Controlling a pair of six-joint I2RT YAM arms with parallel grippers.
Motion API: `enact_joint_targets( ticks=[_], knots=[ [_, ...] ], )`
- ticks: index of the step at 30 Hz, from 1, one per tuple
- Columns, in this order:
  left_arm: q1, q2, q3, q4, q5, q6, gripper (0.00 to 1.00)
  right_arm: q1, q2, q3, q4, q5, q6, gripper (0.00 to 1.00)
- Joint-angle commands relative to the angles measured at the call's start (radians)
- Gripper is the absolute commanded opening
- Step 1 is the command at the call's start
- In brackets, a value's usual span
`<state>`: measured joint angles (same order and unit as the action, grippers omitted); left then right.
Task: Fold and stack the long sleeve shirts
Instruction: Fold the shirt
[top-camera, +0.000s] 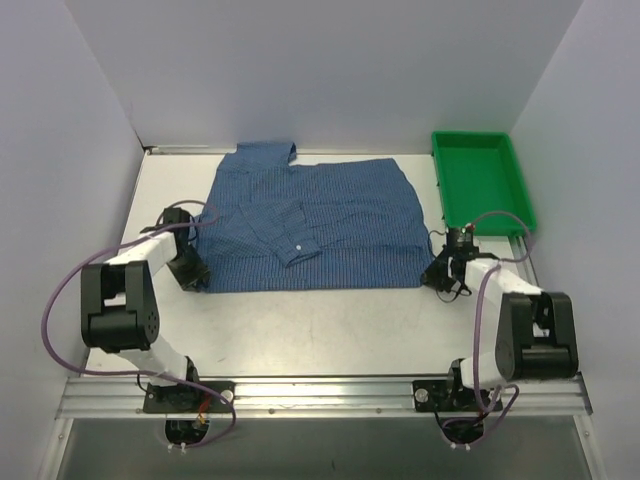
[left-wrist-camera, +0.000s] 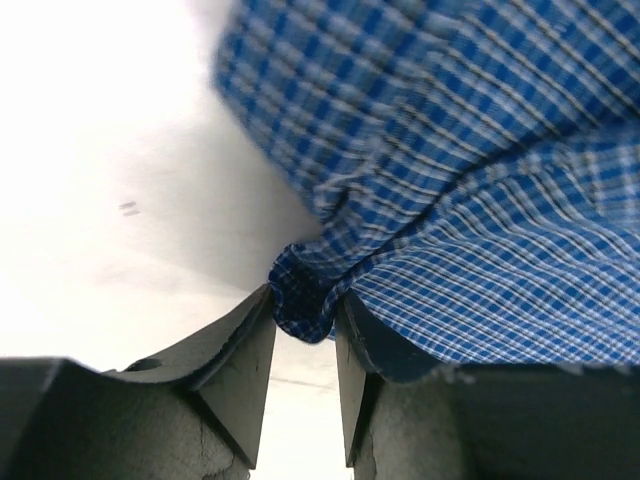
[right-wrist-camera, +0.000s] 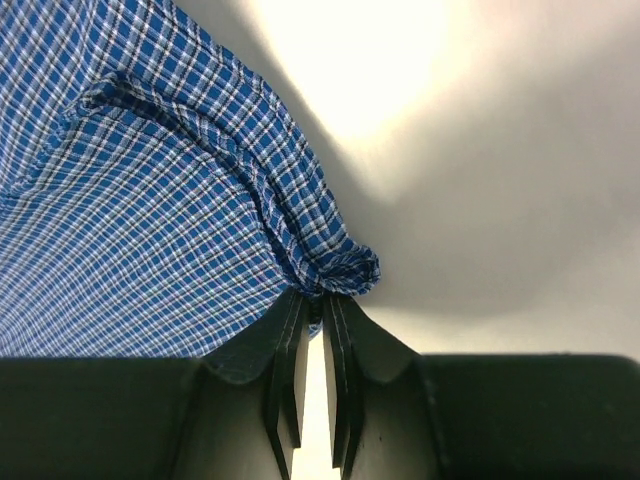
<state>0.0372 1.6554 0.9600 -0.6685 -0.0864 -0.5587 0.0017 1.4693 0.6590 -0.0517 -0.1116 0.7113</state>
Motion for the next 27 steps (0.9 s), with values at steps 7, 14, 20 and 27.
enact_joint_targets(
  ticks=[7, 14, 20, 27],
  knots=[
    [0.096, -0.18, -0.119, -0.06, -0.056, 0.049, 0.62, 0.03, -0.317, -0.125, -0.276, 0.033, -0.079, 0.29],
    [0.095, -0.387, -0.09, -0.042, -0.026, 0.043, 0.91, 0.305, -0.362, 0.112, -0.364, 0.228, -0.11, 0.57],
    [0.055, -0.486, -0.101, 0.076, 0.014, 0.104, 0.97, 0.504, -0.173, 0.244, -0.214, 0.136, 0.023, 0.58],
    [-0.03, -0.483, -0.122, 0.11, 0.0, 0.141, 0.97, 0.61, 0.061, 0.344, -0.004, 0.108, 0.261, 0.59]
  ],
)
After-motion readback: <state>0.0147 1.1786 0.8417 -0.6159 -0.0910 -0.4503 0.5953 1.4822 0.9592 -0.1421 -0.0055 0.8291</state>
